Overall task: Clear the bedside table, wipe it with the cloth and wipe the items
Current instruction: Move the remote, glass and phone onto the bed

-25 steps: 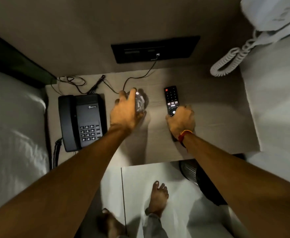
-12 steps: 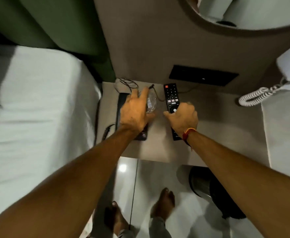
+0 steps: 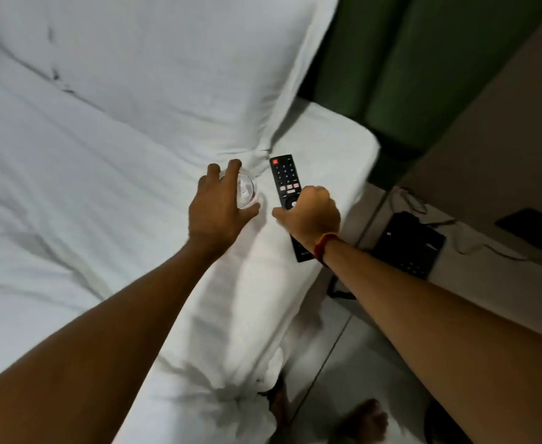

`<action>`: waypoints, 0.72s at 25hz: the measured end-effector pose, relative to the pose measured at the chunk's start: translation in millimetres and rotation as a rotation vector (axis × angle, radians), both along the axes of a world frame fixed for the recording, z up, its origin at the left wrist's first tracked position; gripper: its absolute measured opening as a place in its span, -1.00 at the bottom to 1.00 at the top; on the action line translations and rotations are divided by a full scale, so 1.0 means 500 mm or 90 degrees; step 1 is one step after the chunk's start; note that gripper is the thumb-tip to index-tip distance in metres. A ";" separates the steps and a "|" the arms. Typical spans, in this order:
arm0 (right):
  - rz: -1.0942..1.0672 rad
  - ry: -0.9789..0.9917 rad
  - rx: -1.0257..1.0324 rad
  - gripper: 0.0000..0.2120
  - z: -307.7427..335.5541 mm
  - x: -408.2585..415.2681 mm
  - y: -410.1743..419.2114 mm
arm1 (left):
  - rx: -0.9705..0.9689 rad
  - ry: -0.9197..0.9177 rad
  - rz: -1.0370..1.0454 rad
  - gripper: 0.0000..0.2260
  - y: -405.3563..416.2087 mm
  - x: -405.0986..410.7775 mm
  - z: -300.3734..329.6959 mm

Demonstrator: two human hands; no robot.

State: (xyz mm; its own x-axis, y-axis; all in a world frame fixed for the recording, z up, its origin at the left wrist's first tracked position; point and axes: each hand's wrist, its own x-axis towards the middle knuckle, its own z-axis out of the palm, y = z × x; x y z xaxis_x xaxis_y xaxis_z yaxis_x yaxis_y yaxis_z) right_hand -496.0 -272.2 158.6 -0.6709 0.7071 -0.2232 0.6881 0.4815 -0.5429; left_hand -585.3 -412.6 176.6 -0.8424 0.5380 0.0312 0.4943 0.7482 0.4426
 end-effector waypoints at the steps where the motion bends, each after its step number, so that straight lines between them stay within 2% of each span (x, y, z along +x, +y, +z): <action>1: 0.041 -0.008 -0.016 -0.54 -0.008 -0.026 -0.053 | -0.015 0.001 0.034 -0.33 -0.059 -0.016 -0.004; 5: 0.166 -0.049 -0.021 -0.60 -0.054 -0.071 -0.197 | -0.073 -0.018 0.107 -0.32 -0.236 -0.026 -0.029; 9: 0.258 -0.080 0.096 -0.66 -0.096 -0.076 -0.242 | -0.157 -0.045 0.145 -0.30 -0.295 -0.013 -0.066; 11: 0.257 -0.078 0.130 -0.57 -0.093 -0.077 -0.225 | -0.223 0.006 0.180 -0.19 -0.280 -0.014 -0.067; 13: 0.214 -0.052 0.155 -0.49 -0.078 -0.073 -0.183 | -0.229 0.077 0.163 -0.14 -0.236 -0.022 -0.050; 15: 0.160 -0.026 0.203 -0.51 -0.070 -0.056 -0.111 | -0.201 0.111 0.086 -0.19 -0.154 -0.024 -0.030; 18: 0.085 -0.030 0.256 -0.55 -0.076 0.009 0.031 | -0.136 0.092 -0.050 -0.28 0.031 0.019 -0.024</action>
State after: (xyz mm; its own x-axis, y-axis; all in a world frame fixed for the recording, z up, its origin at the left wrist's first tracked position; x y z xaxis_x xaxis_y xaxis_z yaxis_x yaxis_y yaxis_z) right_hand -491.5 -256.6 120.4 -0.7587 0.6511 0.0199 0.6242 0.7354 -0.2637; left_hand -575.7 -397.1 164.8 -0.7929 0.6088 0.0272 0.6010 0.7739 0.1995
